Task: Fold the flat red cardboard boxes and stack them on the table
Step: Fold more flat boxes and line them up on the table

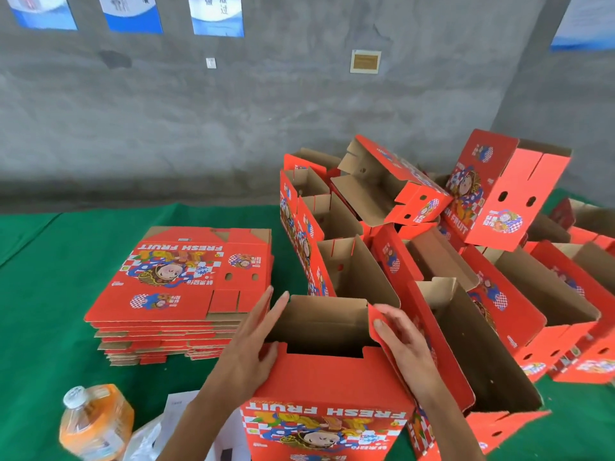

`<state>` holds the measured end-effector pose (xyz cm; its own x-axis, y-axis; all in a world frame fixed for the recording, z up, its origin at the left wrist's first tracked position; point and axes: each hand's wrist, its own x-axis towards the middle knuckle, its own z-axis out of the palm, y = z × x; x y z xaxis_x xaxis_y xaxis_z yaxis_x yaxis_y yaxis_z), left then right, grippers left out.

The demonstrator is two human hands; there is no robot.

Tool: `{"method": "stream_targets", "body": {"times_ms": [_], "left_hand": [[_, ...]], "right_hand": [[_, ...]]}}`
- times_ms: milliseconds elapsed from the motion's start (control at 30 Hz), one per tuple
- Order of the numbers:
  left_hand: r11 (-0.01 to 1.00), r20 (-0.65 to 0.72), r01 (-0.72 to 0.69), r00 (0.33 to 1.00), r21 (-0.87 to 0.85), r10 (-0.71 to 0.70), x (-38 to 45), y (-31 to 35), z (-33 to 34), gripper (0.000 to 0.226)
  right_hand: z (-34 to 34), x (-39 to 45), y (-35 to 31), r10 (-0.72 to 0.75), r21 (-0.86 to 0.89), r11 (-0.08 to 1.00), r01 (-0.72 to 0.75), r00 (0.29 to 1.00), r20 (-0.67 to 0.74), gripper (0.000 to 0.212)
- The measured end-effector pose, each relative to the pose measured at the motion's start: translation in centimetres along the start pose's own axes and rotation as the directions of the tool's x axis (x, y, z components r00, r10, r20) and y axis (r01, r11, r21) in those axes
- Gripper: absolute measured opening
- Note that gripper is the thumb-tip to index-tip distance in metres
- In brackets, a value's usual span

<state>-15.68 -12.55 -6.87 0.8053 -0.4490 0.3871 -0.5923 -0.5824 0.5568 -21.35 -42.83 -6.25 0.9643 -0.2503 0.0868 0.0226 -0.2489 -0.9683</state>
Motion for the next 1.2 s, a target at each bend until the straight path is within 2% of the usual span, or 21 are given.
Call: {"method": "stream_targets", "body": {"times_ms": [133,233,300,367,433,500,567,600,667,700,733,800,867,933,1033,1100,1133,1200], "left_hand": [[0.993,-0.049,0.011,0.999,-0.120,-0.017,-0.2,-0.6,0.1,0.092],[0.995,-0.066,0.002,0.998,-0.101,-0.009,0.1,-0.6,0.6,0.091],[0.994,-0.043,0.028,0.999,-0.108,-0.033,0.3,-0.8,0.7,0.093],[0.986,-0.015,0.038,0.999,-0.162,-0.041,0.1,-0.7,0.7,0.091],[0.990,-0.011,-0.039,0.999,-0.139,0.038,-0.3,-0.7,0.6,0.072],[0.990,-0.005,-0.122,0.992,-0.064,0.122,-0.4,-1.0,0.9,0.042],[0.997,0.050,-0.042,0.998,-0.070,0.046,-0.4,-1.2,1.2,0.034],[0.997,0.077,0.000,0.997,-0.074,0.006,-0.4,-1.4,1.4,0.032],[0.997,0.074,0.045,0.996,-0.068,-0.040,0.0,-1.9,1.8,0.022],[0.994,0.067,0.069,0.996,-0.082,-0.063,0.2,-2.2,2.0,0.021],[0.988,0.069,0.111,0.992,-0.103,-0.105,0.4,-2.4,2.2,0.030],[0.959,0.088,0.223,0.974,-0.176,-0.210,0.9,-2.5,2.0,0.062],[0.934,0.145,0.262,0.962,-0.245,-0.232,1.3,-2.5,1.8,0.086],[0.943,0.205,0.236,0.960,-0.233,-0.190,1.6,-2.6,1.8,0.080],[0.922,0.228,0.267,0.951,-0.282,-0.206,1.5,-3.0,1.9,0.067],[0.875,0.235,0.318,0.941,-0.365,-0.244,1.3,-3.5,1.8,0.064],[0.843,0.246,0.355,0.930,-0.403,-0.274,1.2,-3.7,1.8,0.062],[0.759,0.297,0.455,0.888,-0.467,-0.350,1.1,-3.7,1.6,0.056]], "right_hand": [[-1.2,1.3,-0.8,-0.036,-0.051,0.998,0.044,0.989,0.142,0.036],[-0.9,2.5,-1.8,-0.039,-0.067,0.996,0.056,0.969,0.243,0.032],[-0.1,3.5,-2.0,-0.068,-0.082,0.993,0.086,0.977,0.203,0.028],[0.6,4.9,-1.7,-0.082,-0.094,0.991,0.091,0.992,0.098,0.037],[1.4,6.1,-1.2,-0.065,-0.208,0.976,0.058,0.997,-0.027,0.046],[2.1,6.8,-0.7,-0.062,-0.452,0.892,0.021,0.995,-0.076,0.051],[2.4,6.9,-0.4,-0.056,-0.539,0.840,0.056,0.998,0.017,0.040],[2.3,6.9,-0.3,-0.055,-0.487,0.868,0.096,0.994,0.097,0.032],[1.6,6.0,-0.2,-0.047,-0.356,0.926,0.122,0.976,0.213,0.041],[1.2,5.4,-0.1,-0.039,-0.320,0.941,0.105,0.978,0.207,0.049],[0.8,4.8,0.0,-0.028,-0.277,0.958,0.074,0.985,0.169,0.051],[0.3,3.9,0.1,0.028,-0.167,0.986,-0.013,0.996,0.088,0.049],[0.3,3.7,0.4,0.040,-0.144,0.989,-0.027,0.995,0.090,0.063],[0.2,4.0,0.6,-0.014,-0.123,0.992,0.031,0.990,0.137,0.071],[-0.3,4.0,1.0,-0.080,-0.122,0.987,0.102,0.981,0.178,0.054],[-0.7,3.8,1.5,-0.091,-0.255,0.955,0.152,0.968,0.236,0.037],[-0.9,3.8,1.7,-0.076,-0.318,0.934,0.163,0.961,0.267,0.035],[-1.1,3.9,2.0,-0.021,-0.480,0.860,0.175,0.951,0.308,0.044]]}}
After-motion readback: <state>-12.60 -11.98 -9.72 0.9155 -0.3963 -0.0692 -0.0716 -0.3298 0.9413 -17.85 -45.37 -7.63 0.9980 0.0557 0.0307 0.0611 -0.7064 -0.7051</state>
